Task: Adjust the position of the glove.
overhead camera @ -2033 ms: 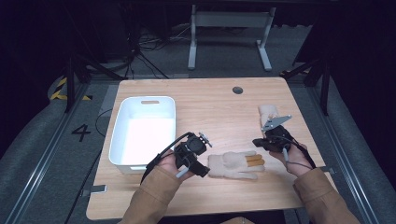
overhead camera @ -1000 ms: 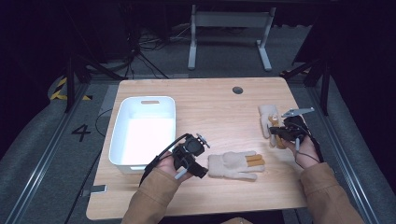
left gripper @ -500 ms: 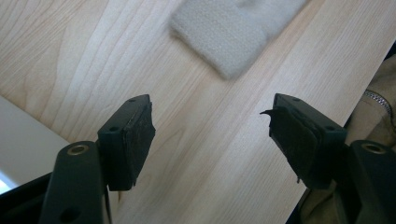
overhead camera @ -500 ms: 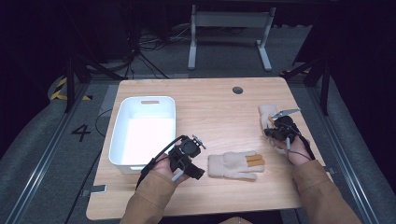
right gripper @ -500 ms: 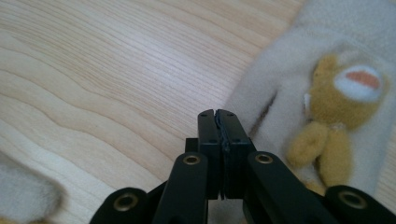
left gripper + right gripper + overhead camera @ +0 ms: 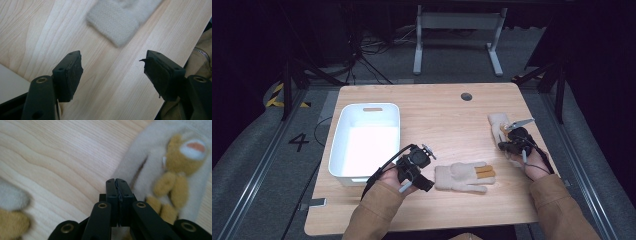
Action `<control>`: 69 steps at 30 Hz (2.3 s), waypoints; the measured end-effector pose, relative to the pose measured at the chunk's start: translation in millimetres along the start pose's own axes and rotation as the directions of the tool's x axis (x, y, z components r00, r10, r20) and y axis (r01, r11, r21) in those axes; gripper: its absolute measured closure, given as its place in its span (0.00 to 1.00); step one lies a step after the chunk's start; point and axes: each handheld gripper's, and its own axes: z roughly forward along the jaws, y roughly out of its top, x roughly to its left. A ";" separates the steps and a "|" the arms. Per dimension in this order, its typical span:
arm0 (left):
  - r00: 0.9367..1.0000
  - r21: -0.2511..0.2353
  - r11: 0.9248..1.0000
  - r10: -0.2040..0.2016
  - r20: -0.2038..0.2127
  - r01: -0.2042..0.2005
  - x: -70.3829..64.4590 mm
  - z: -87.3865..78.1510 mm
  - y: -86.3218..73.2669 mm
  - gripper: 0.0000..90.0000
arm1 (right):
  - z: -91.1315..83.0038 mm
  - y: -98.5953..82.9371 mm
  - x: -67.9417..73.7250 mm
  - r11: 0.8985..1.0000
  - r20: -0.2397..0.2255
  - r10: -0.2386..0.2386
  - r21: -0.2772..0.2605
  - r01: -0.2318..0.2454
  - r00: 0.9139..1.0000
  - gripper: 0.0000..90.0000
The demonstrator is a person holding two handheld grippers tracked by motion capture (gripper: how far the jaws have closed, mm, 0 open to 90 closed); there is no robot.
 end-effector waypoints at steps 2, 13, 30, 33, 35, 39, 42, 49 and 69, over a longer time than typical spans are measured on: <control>1.000 0.001 1.000 0.009 0.002 -0.009 -0.3 0.2 2.3 0.35 | -2.3 -4.5 -2.4 1.000 0.006 0.001 0.011 -0.001 1.000 0.99; 0.999 -0.008 1.000 0.030 0.012 -0.030 -2.2 1.3 9.7 0.35 | -21.1 -15.9 -10.7 0.999 0.023 0.040 -0.028 -0.039 0.999 0.99; 0.999 -0.014 0.999 -0.039 -0.009 0.039 2.8 -1.1 -8.6 0.35 | -14.4 0.0 -45.0 0.964 0.086 0.215 -0.176 -0.198 0.973 0.57; 0.999 -0.009 0.999 -0.044 -0.016 0.044 4.6 -1.5 -12.3 0.35 | -4.5 2.2 -49.2 0.964 0.098 0.237 -0.147 -0.222 0.967 0.54; 0.998 -0.010 0.999 -0.053 -0.017 0.053 5.0 -1.7 -14.6 0.35 | 0.7 3.0 -51.1 0.965 0.102 0.239 -0.139 -0.224 0.966 0.52; 0.998 -0.008 0.998 -0.064 -0.019 0.064 5.4 -2.8 -18.4 0.35 | 8.8 5.2 -51.7 0.969 0.128 0.236 -0.109 -0.222 0.963 0.52; 0.997 -0.016 0.997 -0.071 -0.023 0.071 6.8 -5.0 -22.4 0.35 | 14.9 6.2 -51.7 0.971 0.128 0.234 -0.087 -0.224 0.964 0.57; 0.997 -0.012 0.997 -0.070 -0.023 0.070 7.0 -4.9 -22.5 0.35 | 11.9 7.4 -49.9 0.979 0.106 0.195 -0.074 -0.188 0.975 0.77; 0.999 -0.038 0.998 -0.041 -0.003 0.041 7.9 -7.4 -7.3 0.35 | -37.0 1.2 -42.5 0.981 0.064 0.160 -0.123 -0.152 0.985 0.84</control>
